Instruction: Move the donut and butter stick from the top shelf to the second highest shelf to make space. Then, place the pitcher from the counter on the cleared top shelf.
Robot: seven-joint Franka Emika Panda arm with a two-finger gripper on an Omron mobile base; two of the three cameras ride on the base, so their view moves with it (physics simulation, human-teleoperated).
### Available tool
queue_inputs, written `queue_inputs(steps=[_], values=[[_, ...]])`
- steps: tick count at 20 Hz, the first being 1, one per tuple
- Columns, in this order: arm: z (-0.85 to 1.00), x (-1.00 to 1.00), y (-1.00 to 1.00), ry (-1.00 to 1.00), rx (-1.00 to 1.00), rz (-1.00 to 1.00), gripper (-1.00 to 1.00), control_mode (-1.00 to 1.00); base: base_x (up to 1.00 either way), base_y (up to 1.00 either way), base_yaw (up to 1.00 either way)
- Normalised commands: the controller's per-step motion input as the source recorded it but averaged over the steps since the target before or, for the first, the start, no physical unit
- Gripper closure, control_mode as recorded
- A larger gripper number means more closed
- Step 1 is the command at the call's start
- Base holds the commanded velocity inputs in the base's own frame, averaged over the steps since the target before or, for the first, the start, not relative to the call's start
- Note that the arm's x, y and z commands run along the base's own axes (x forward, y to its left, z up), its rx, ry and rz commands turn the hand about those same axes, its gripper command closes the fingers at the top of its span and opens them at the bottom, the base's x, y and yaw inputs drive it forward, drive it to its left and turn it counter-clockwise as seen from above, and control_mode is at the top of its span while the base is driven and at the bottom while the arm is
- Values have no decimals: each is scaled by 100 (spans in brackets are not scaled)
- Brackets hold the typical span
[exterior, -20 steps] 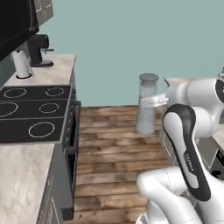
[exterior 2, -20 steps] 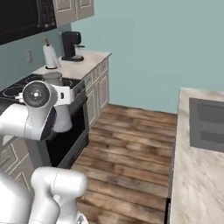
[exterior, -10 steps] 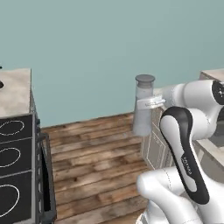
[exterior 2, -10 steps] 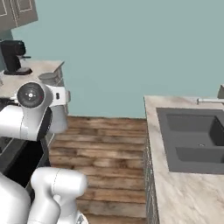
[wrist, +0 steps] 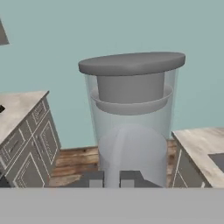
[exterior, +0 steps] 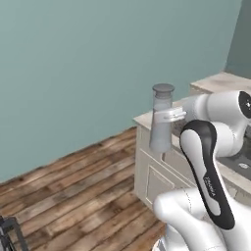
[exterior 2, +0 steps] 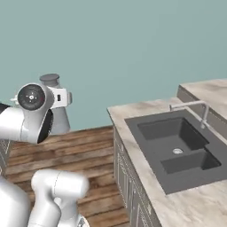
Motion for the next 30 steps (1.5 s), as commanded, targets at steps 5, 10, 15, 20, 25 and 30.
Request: queue_inputs(steps=[5,10,15,20,25,30], values=[[0,0,0,0,0,0,100,100,100,98,-17],[0,0,0,0,0,0,100,100,100,87,0],[0,0,0,0,0,0,100,100,100,30,-6],[0,0,0,0,0,0,100,100,99,0,-40],[0,0,0,0,0,0,100,100,89,10,-52],[0,0,0,0,0,0,100,100,80,46,-49]])
